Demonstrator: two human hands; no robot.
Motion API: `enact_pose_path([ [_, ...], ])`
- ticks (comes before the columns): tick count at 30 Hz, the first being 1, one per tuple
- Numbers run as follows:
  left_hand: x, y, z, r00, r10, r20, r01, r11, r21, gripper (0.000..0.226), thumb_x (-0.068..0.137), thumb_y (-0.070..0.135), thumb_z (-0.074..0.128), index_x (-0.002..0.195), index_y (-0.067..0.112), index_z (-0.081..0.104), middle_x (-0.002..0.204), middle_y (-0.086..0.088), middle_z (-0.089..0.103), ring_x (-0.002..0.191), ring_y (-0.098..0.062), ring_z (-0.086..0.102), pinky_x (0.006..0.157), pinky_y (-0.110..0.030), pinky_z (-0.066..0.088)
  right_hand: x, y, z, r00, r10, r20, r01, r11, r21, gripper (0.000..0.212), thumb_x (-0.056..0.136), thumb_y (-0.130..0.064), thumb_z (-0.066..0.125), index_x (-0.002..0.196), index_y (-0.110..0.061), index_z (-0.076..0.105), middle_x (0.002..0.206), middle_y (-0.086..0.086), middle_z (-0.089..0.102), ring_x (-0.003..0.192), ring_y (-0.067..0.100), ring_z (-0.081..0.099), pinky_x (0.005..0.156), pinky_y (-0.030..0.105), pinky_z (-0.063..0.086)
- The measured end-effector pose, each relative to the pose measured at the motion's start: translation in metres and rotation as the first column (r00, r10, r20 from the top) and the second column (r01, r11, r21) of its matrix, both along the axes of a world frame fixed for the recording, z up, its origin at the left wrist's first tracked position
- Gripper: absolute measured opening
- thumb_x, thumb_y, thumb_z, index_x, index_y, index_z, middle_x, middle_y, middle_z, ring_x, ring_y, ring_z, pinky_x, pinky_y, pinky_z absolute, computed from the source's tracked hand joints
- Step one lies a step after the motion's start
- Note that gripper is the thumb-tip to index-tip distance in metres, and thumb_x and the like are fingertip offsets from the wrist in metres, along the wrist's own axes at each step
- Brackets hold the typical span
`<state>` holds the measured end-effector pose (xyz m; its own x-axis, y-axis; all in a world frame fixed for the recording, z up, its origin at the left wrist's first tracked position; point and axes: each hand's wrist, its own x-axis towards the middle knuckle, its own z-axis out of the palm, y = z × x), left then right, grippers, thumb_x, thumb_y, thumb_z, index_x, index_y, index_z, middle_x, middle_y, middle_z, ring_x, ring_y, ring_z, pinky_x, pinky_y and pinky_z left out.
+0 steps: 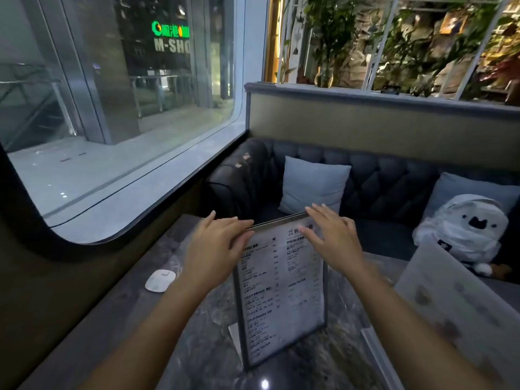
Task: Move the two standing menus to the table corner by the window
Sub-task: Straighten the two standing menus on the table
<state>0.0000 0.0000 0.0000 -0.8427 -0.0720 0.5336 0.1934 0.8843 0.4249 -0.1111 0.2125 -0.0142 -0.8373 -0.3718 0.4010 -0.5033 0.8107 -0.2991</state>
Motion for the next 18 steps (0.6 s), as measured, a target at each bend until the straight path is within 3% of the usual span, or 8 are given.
enact_pose_path([
  [4,-0.003,0.0,0.001,0.998,0.026,-0.049,-0.029,0.998,-0.056,0.015,0.084,0.013,0.062,0.096,0.014,0.071,0.093,-0.005,0.075,0.086,-0.022,0.068,0.109,-0.047,0.032,-0.006,-0.003,0.007,0.996,-0.013,-0.085,0.013,1.0,-0.003,0.042,0.088,-0.05,0.045,0.118,-0.021,0.053,0.129,-0.003,0.056,0.129,0.011,0.038,0.095,0.032,0.02],
  [7,-0.005,-0.001,-0.001,0.996,0.072,-0.056,-0.074,0.996,-0.039,0.017,0.083,0.011,0.062,0.097,0.016,0.071,0.092,-0.003,0.076,0.087,-0.022,0.068,0.107,-0.045,0.033,-0.008,-0.007,0.01,0.994,-0.006,-0.113,0.004,1.0,-0.022,0.039,0.085,-0.05,0.05,0.104,-0.016,0.057,0.111,-0.001,0.062,0.104,0.015,0.051,0.088,0.029,0.021],
  [14,-0.019,0.001,0.005,0.989,0.149,0.0,-0.149,0.986,-0.071,0.017,0.085,0.013,0.055,0.089,0.018,0.07,0.089,-0.002,0.074,0.09,-0.023,0.063,0.106,-0.038,0.026,-0.009,-0.007,0.01,0.962,-0.082,-0.259,0.088,0.996,0.01,0.04,0.079,-0.053,0.056,0.083,-0.013,0.058,0.086,0.001,0.062,0.082,0.019,0.054,0.069,0.029,0.013],
  [18,-0.031,0.005,0.007,0.988,0.152,0.016,-0.15,0.985,-0.086,0.018,0.082,0.006,0.051,0.083,0.016,0.066,0.087,-0.003,0.072,0.087,-0.025,0.062,0.102,-0.039,0.027,-0.002,0.002,0.007,0.937,-0.158,-0.313,0.161,0.987,-0.017,0.041,0.075,-0.052,0.061,0.067,-0.012,0.053,0.071,0.003,0.057,0.069,0.021,0.05,0.065,0.029,0.01],
])
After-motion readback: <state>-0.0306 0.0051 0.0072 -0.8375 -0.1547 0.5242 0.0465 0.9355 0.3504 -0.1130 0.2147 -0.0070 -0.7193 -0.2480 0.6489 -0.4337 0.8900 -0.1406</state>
